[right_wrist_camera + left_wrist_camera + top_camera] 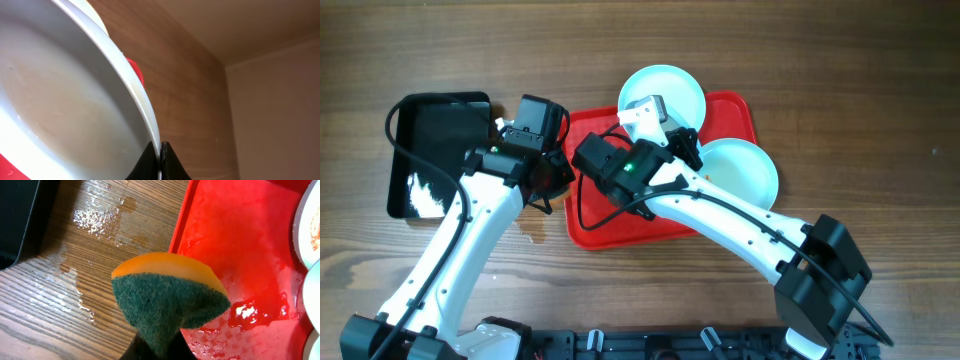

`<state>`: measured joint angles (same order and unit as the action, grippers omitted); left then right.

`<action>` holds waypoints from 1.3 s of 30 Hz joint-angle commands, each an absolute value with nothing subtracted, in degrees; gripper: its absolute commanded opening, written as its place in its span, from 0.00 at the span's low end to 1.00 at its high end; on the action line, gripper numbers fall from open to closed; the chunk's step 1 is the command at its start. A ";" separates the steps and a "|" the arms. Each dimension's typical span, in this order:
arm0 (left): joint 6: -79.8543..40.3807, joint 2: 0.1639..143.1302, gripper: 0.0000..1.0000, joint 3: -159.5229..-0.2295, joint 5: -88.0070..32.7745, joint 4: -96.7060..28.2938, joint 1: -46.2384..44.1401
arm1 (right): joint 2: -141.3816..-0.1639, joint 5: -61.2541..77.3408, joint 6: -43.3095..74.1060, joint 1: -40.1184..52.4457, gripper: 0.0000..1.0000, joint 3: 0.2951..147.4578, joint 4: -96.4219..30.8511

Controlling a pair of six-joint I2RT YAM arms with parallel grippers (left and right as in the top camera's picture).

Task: Clean dirty plates on tray and stack at the side
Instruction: 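Lift the scrubbed plate off the red tray with the right gripper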

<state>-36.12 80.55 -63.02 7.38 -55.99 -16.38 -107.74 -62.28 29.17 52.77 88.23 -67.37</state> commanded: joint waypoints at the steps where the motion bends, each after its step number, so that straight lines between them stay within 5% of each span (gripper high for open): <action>1: -36.03 80.38 0.04 -63.77 7.14 -56.03 -16.12 | -105.84 -66.15 28.27 52.93 0.04 89.43 -68.03; 17: -36.03 80.79 0.04 -63.75 7.11 -56.29 -16.12 | -100.12 -40.93 27.97 51.13 0.04 89.49 -66.76; 29: -36.05 80.79 0.04 -63.75 7.11 -56.03 -16.12 | -80.73 -2.81 19.31 31.00 0.04 89.10 -61.60; 39: -36.03 80.79 0.04 -63.75 7.11 -56.42 -16.12 | -84.51 -11.86 19.70 30.02 0.04 75.77 -53.65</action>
<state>-36.12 80.62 -63.02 7.38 -56.21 -16.38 -82.52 -8.64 20.60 30.17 78.67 -54.70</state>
